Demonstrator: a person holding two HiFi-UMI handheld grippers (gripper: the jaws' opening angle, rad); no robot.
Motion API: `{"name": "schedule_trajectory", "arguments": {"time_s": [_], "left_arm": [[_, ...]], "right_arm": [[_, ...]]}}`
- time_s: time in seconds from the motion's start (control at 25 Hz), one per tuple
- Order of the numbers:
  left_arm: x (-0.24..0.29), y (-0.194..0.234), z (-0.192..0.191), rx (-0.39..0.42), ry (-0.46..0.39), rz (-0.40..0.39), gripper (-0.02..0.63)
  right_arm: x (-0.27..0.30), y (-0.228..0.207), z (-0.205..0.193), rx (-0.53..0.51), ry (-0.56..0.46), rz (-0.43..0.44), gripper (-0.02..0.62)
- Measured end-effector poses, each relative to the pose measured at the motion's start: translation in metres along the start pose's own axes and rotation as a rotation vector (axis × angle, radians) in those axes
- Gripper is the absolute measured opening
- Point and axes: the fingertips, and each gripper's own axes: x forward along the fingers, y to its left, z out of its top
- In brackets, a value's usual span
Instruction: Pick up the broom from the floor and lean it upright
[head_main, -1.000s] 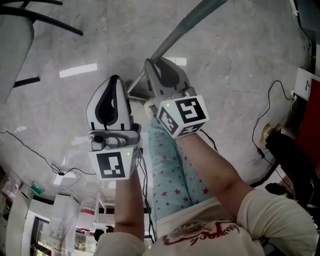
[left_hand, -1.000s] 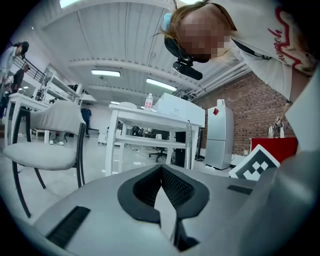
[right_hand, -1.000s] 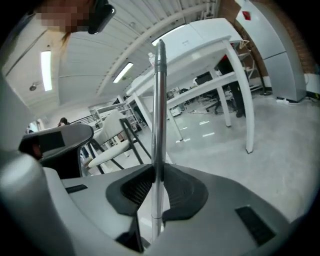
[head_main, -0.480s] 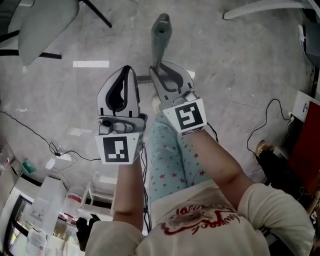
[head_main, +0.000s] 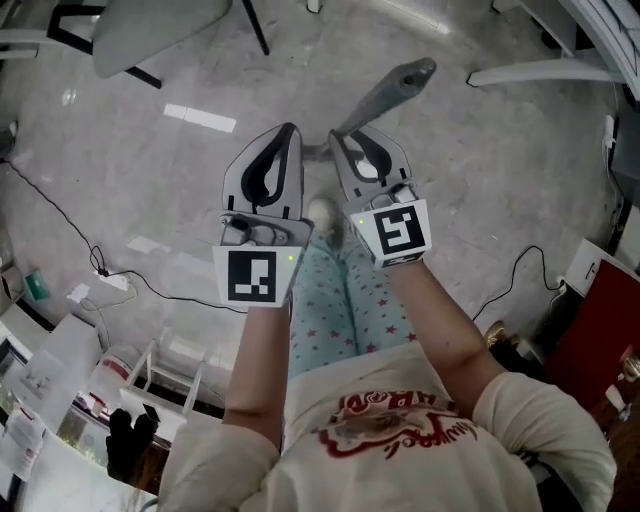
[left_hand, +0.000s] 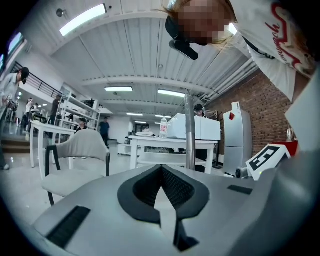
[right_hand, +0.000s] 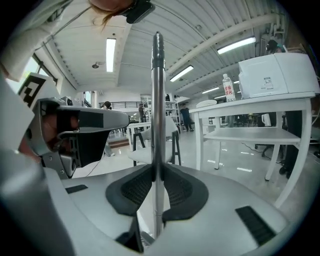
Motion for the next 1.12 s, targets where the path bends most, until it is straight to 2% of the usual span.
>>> {"name": "schedule_trajectory", "arguments": {"time_s": [0.32, 0.52, 0.8, 1.04, 1.12], "left_arm": [[-0.011, 0.020, 0.043, 0.024, -0.023, 0.074, 0.021], [-0.015, 0.056, 0.057, 0.022, -0.041, 0.114, 0.021], [0.013, 0.127, 0.058, 0.010, -0.056, 0.055, 0.021], [0.045, 0.201, 0.052, 0.006, 0.000, -0.038, 0.021], [0.055, 0.227, 0.052, 0.030, 0.015, -0.054, 0.021]], "right_arm": [[0.019, 0.029, 0.045, -0.030, -0.019, 0.133, 0.086], [0.053, 0.050, 0.066, -0.051, -0.040, 0.175, 0.086], [0.135, 0.070, 0.080, -0.081, -0.054, 0.190, 0.086], [0.213, 0.083, 0.082, -0.112, -0.001, 0.177, 0.086], [0.238, 0.085, 0.084, -0.122, 0.002, 0.161, 0.086]]}}
